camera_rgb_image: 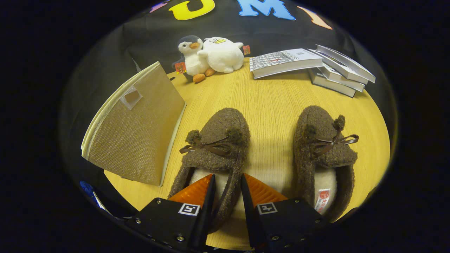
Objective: Open the storage box then place both shoes into the box .Put the left shoe in first, then the right shoe, with the right side of both shoes facing outward in a uniform manner.
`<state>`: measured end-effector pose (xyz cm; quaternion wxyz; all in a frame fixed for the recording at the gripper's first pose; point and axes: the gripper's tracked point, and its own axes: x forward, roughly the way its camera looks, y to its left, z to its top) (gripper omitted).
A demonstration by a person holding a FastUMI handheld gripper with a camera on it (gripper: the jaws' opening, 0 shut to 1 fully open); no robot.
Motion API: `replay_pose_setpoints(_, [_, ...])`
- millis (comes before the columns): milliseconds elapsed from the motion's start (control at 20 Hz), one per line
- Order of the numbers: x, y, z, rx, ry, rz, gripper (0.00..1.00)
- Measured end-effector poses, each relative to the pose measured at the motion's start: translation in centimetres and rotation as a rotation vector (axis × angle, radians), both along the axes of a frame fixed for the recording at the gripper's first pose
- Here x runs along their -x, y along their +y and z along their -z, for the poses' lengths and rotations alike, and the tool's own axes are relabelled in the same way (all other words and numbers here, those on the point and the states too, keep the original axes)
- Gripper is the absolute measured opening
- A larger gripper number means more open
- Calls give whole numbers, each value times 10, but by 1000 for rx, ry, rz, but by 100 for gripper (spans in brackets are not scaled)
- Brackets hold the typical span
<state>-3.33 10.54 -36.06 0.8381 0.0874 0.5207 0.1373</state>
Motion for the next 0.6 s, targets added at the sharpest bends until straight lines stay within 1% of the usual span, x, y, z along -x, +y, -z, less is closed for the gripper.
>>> replay_pose_setpoints(50, [-1,2,-1,-11,6,0,45])
replay_pose_setpoints(100, [-7,-9,6,17,-8,63,43])
replay_pose_setpoints(150, [-7,-12,-2,6,17,99,25])
replay_pose_setpoints(200, [-2,-9,-1,0,36,112,6])
replay_pose_setpoints(300, [-4,-8,-6,-11,38,118,6])
replay_pose_setpoints(400, [-10,-7,-15,-36,25,151,6])
replay_pose_setpoints(600, [-18,-4,-38,-74,23,181,6])
